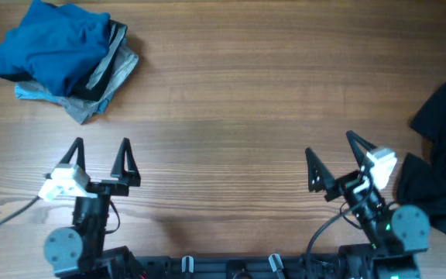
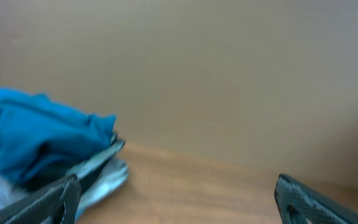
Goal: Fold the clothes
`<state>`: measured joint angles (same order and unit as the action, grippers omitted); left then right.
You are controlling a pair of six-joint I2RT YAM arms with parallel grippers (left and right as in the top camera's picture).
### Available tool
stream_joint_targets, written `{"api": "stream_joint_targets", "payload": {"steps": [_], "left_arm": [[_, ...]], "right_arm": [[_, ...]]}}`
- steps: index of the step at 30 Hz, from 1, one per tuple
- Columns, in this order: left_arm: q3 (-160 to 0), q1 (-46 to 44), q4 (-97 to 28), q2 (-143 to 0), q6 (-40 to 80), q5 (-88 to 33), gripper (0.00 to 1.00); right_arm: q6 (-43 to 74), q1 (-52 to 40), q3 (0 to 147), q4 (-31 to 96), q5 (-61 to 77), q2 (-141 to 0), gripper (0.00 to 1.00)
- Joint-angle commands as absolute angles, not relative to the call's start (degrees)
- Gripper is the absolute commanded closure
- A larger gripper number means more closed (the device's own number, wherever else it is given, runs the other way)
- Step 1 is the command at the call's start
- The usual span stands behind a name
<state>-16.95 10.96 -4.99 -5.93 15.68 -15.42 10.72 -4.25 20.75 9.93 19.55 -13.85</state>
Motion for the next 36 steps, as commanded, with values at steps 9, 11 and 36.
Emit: {"api": "stream_joint_targets", "payload": {"steps": [9,11,36], "left_arm": [[-54.48,10.70,-32.80,-45.93,15.88,-22.20,0.00],[-58.08,10.70,-35.16,-50.50,15.88,-22.72,0.00],[-59.16,10.70,-41.04,-58.35,15.88,-27.66,0.00]], "right_arm": [[-0.40,-4.49,63.42,46.13,21.45,-68.69,0.01],[3.81,-4.49,69.89,52.66,23.22,-76.49,0.00],[22.02,33.08,74.67,34.20,-12.95,-108.36,0.01]]}}
